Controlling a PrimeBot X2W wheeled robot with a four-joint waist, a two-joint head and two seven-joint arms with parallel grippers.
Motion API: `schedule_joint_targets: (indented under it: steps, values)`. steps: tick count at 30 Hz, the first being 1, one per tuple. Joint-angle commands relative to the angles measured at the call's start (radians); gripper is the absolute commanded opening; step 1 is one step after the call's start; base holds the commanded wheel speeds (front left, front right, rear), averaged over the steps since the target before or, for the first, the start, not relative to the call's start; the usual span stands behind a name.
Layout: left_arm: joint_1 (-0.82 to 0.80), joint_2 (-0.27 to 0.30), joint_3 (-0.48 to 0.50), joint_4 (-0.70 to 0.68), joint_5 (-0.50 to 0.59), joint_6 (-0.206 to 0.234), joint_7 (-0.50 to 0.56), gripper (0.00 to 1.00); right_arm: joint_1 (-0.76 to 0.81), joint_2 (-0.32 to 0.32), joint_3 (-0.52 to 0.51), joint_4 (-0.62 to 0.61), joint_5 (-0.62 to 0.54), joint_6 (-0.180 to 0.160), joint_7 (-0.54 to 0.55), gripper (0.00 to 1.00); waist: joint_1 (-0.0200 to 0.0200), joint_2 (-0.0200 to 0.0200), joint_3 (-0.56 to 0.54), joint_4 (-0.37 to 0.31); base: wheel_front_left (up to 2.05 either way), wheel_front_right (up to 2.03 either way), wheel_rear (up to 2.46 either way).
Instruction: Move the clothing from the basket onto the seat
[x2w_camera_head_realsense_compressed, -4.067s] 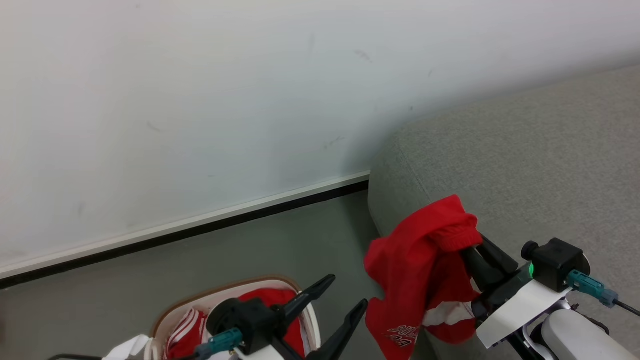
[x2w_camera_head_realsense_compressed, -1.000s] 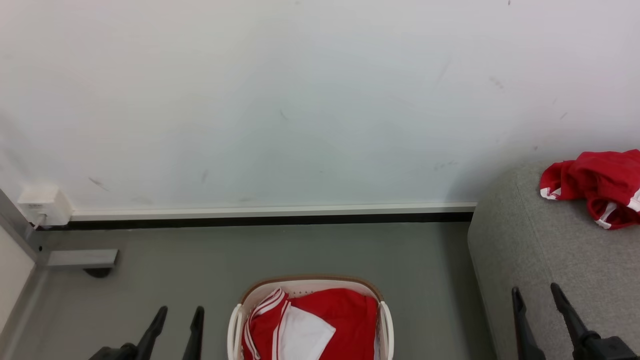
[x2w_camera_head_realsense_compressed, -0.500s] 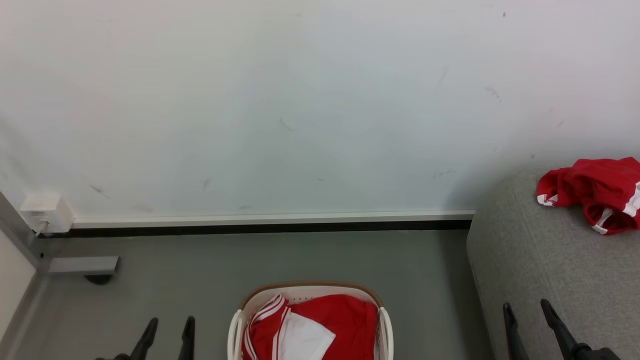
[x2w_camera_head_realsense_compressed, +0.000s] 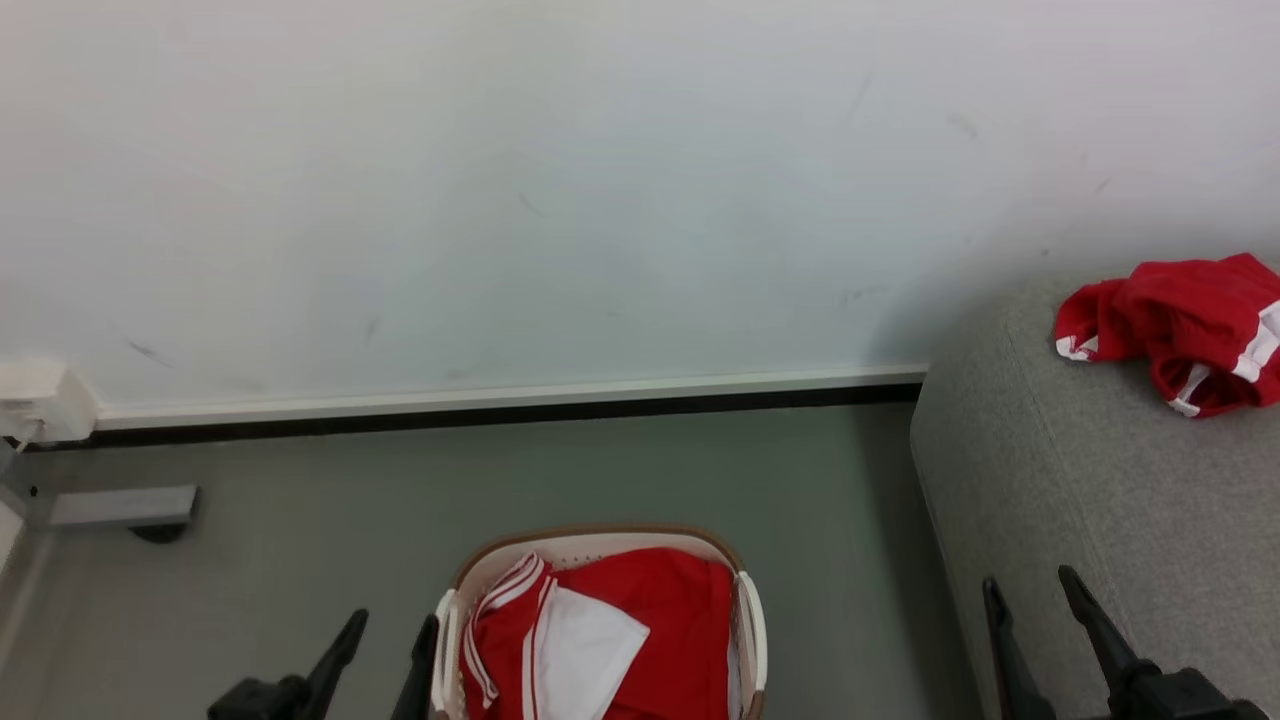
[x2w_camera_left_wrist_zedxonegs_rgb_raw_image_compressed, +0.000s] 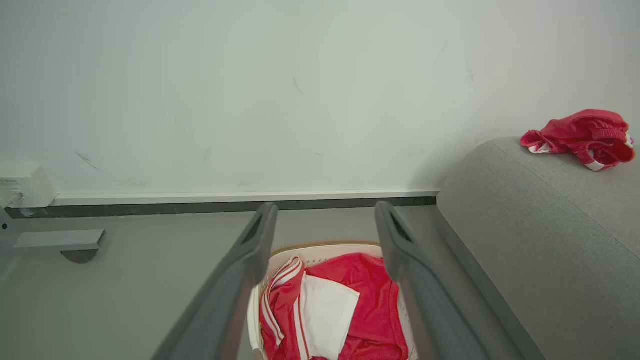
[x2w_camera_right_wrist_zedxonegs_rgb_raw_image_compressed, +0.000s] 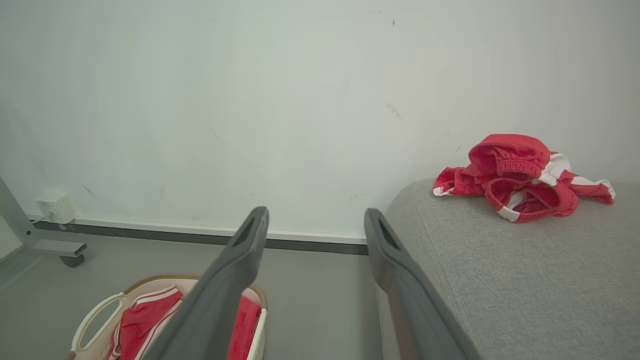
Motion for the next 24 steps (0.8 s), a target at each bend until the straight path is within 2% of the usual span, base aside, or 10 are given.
schedule_joint_targets:
  steps: [1, 5, 6, 9, 16, 19, 24]
  values:
    - [-0.053, 0.021, -0.015, 0.012, -0.004, 0.001, -0.001, 1.0, -0.036, -0.003, 0.003, -0.021, -0.019, -0.003, 0.0, 1.0, 0.0, -0.0001, 0.073, -0.024, 0.0, 0.0, 0.0]
    - [-0.168, 0.051, -0.063, 0.053, -0.001, 0.001, -0.001, 1.0, -0.095, -0.002, 0.004, -0.062, -0.025, -0.003, 0.0, 1.0, 0.0, -0.0001, 0.2, -0.048, 0.0, 0.0, 0.0]
    - [-0.168, 0.051, -0.063, 0.053, -0.001, 0.001, -0.001, 1.0, -0.095, -0.002, 0.004, -0.062, -0.025, -0.003, 0.0, 1.0, 0.0, -0.0001, 0.2, -0.048, 0.0, 0.0, 0.0]
    - [-0.307, 0.101, -0.137, 0.119, 0.01, 0.001, -0.001, 1.0, -0.17, -0.002, 0.01, -0.11, -0.02, -0.003, 0.0, 1.0, 0.0, -0.0001, 0.332, -0.074, 0.0, 0.0, 0.0]
    - [-0.553, 0.182, -0.278, 0.27, 0.0, 0.001, 0.006, 1.0, -0.279, -0.002, 0.033, -0.192, -0.001, -0.003, 0.0, 1.0, 0.0, -0.0001, 0.544, -0.118, 0.0, 0.0, 0.0]
    - [-0.653, 0.204, -0.344, 0.348, 0.001, 0.001, 0.031, 1.0, -0.314, -0.002, 0.034, -0.226, 0.009, -0.003, 0.0, 1.0, 0.0, -0.0001, 0.617, -0.129, 0.0, 0.0, 0.0]
    - [-0.771, 0.226, -0.393, 0.457, 0.014, 0.001, 0.084, 1.0, -0.349, -0.002, 0.025, -0.267, 0.029, -0.003, 0.0, 1.0, 0.0, -0.0001, 0.696, -0.14, 0.0, 0.0, 0.0]
